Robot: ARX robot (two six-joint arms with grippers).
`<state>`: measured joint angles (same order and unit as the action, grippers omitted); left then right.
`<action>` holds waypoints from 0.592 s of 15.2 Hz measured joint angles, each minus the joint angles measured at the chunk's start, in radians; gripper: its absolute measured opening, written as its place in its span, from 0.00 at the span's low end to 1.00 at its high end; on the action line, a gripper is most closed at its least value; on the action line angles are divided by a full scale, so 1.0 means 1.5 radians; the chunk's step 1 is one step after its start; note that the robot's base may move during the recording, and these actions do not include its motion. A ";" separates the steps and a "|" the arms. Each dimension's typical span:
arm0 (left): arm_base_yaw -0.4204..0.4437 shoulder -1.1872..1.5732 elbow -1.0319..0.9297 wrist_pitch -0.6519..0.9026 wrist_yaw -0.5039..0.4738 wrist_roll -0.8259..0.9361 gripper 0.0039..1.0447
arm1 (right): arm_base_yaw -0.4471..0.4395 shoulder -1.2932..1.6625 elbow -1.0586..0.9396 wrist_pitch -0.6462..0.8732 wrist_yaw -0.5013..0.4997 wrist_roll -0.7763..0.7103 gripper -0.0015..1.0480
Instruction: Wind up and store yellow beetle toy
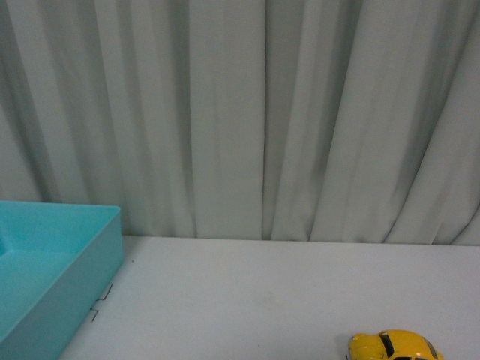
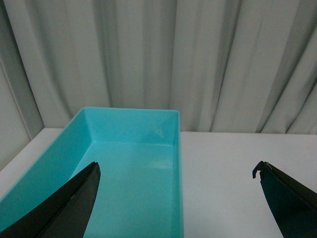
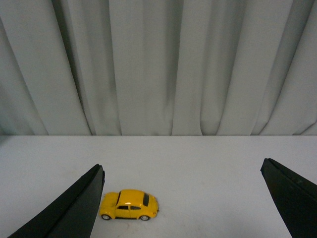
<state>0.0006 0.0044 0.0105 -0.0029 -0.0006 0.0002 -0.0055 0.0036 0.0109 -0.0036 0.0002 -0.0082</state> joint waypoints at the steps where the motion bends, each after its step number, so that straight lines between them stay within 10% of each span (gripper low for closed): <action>1: 0.000 0.000 0.000 0.001 0.000 0.000 0.94 | 0.000 0.000 0.000 0.003 0.000 0.000 0.94; 9: 0.000 0.000 0.000 -0.001 0.000 0.000 0.94 | 0.000 0.000 0.000 0.000 0.000 0.000 0.94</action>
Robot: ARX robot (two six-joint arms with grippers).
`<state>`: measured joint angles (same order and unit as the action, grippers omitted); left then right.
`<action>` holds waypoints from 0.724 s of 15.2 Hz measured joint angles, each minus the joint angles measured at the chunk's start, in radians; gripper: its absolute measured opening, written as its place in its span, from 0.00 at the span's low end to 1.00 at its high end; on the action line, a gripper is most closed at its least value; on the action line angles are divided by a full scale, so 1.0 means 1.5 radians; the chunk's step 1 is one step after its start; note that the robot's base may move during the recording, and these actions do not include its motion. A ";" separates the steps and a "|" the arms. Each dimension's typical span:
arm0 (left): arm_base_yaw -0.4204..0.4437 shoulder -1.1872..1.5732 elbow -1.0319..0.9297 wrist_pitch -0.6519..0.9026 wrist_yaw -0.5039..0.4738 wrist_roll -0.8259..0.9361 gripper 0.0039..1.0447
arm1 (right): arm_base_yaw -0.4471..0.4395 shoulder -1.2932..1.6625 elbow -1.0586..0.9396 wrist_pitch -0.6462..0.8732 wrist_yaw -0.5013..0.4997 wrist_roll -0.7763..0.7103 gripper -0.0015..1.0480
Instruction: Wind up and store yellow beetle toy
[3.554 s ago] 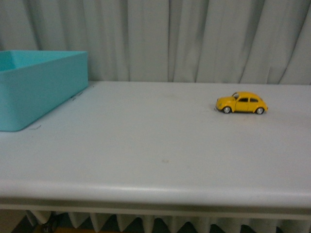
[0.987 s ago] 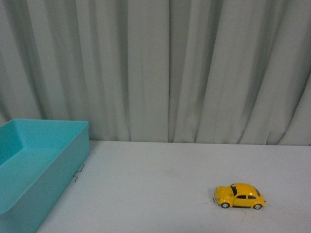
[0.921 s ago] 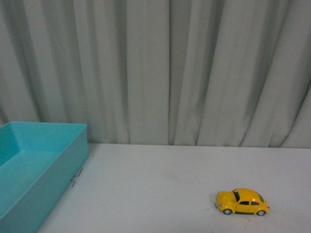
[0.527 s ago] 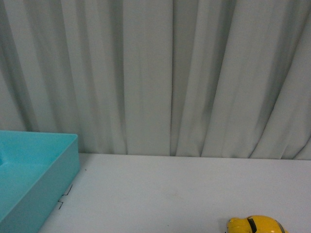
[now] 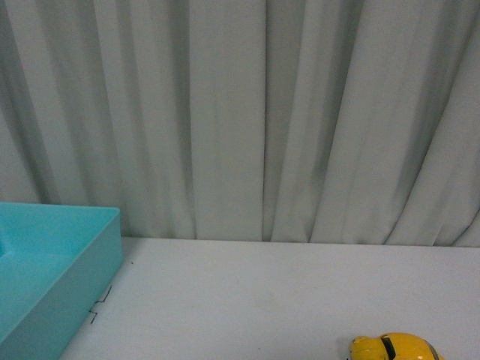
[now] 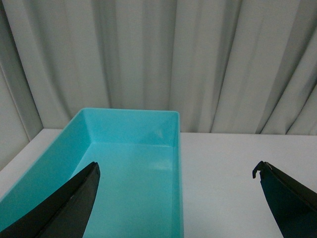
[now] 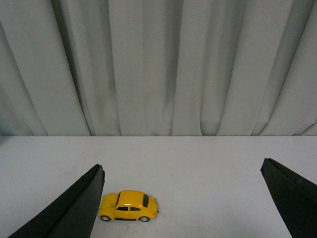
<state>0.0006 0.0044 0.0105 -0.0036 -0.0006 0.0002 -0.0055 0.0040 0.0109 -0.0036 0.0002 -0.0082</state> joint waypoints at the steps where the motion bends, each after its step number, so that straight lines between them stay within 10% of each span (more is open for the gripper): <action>1: 0.000 0.000 0.000 0.000 0.000 0.000 0.94 | 0.000 0.000 0.000 0.000 0.000 0.000 0.94; 3: 0.000 0.000 0.000 0.000 0.000 0.000 0.94 | 0.000 0.000 0.000 0.000 0.000 0.000 0.94; 5: 0.000 0.000 0.000 0.000 0.002 0.000 0.94 | 0.024 0.138 0.003 0.084 0.214 0.129 0.94; 6: 0.000 0.000 0.000 0.001 -0.002 0.000 0.94 | -0.055 0.243 0.003 0.178 0.248 0.194 0.94; 11: 0.000 0.000 0.000 0.000 0.000 0.000 0.94 | -0.290 0.818 0.175 0.637 0.031 0.223 0.94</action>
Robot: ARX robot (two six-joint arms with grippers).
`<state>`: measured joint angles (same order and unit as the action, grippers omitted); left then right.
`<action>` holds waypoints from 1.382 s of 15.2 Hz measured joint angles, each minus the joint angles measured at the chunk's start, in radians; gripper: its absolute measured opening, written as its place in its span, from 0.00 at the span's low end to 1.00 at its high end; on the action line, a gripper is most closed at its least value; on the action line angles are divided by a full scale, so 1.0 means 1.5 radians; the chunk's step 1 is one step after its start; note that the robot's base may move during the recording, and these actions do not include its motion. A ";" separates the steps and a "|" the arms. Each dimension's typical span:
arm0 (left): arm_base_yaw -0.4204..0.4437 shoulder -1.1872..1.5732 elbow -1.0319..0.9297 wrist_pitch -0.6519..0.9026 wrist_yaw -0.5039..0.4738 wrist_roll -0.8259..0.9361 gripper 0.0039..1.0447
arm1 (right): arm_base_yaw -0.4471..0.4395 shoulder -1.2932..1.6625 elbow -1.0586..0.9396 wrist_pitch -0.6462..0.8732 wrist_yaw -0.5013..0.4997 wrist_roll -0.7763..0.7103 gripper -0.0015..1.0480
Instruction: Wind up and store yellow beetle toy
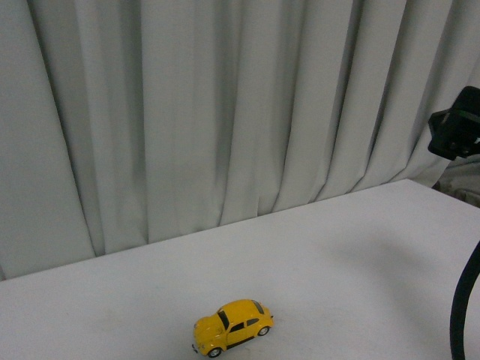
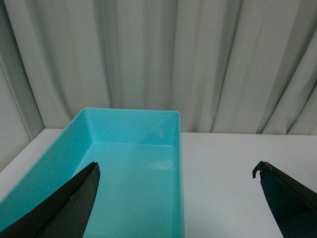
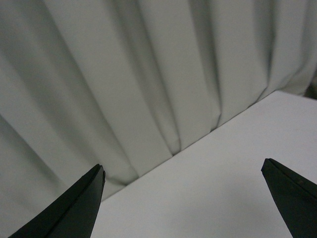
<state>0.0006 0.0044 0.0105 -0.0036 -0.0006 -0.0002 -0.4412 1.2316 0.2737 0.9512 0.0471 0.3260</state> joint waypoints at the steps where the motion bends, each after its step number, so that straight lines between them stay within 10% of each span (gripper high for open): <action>1: 0.000 0.000 0.000 0.000 0.000 0.000 0.94 | 0.001 0.089 0.061 -0.003 -0.047 -0.021 0.94; 6: 0.000 0.000 0.000 0.000 0.000 0.000 0.94 | 0.049 0.317 0.349 -0.155 -0.344 -0.254 0.94; 10: 0.000 0.000 0.000 0.000 0.000 0.000 0.94 | 0.078 0.376 0.469 -0.469 -0.566 -0.590 0.94; 15: 0.000 0.000 0.000 0.000 0.000 0.000 0.94 | 0.099 0.495 0.597 -0.894 -0.573 -1.035 0.94; 21: 0.000 0.000 0.000 0.000 0.000 0.000 0.94 | 0.129 0.620 0.722 -1.034 -0.552 -1.266 0.94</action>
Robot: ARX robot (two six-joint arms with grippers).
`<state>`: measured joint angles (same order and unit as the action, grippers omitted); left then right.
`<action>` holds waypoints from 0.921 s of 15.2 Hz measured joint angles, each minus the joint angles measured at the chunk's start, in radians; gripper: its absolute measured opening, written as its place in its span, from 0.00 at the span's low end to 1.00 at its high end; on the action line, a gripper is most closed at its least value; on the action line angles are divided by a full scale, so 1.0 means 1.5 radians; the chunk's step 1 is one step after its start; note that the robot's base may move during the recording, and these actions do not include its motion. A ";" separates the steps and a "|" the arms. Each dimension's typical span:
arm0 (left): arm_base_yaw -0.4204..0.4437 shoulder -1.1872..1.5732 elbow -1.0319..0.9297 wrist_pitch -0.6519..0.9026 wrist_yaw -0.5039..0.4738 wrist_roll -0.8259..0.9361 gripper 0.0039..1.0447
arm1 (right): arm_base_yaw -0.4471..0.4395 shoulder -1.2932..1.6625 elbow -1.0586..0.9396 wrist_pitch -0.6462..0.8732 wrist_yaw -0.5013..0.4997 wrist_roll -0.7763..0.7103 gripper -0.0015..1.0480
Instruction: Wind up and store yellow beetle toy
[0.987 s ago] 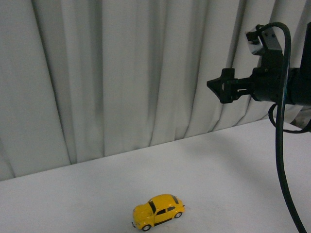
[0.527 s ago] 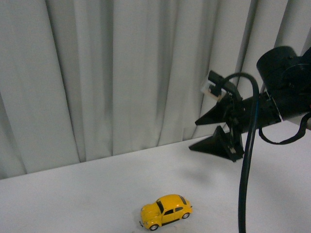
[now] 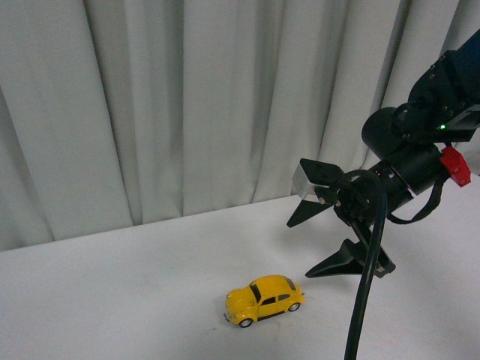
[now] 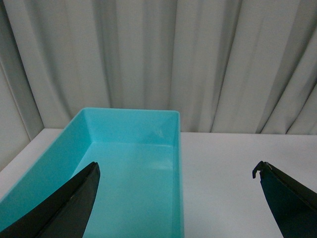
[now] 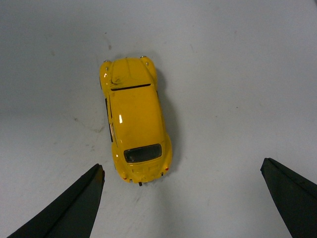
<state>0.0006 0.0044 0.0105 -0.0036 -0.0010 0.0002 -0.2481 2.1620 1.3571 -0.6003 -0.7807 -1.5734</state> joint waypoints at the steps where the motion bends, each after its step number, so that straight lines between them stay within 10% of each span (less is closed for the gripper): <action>1: 0.000 0.000 0.000 0.000 0.000 0.000 0.94 | 0.005 0.017 0.014 -0.014 0.006 -0.014 0.94; 14: 0.000 0.000 0.000 0.000 0.000 0.000 0.94 | 0.091 0.108 0.083 -0.093 0.034 -0.092 0.94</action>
<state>0.0006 0.0044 0.0105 -0.0036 -0.0010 0.0002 -0.1120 2.3234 1.4815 -0.7395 -0.7303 -1.7119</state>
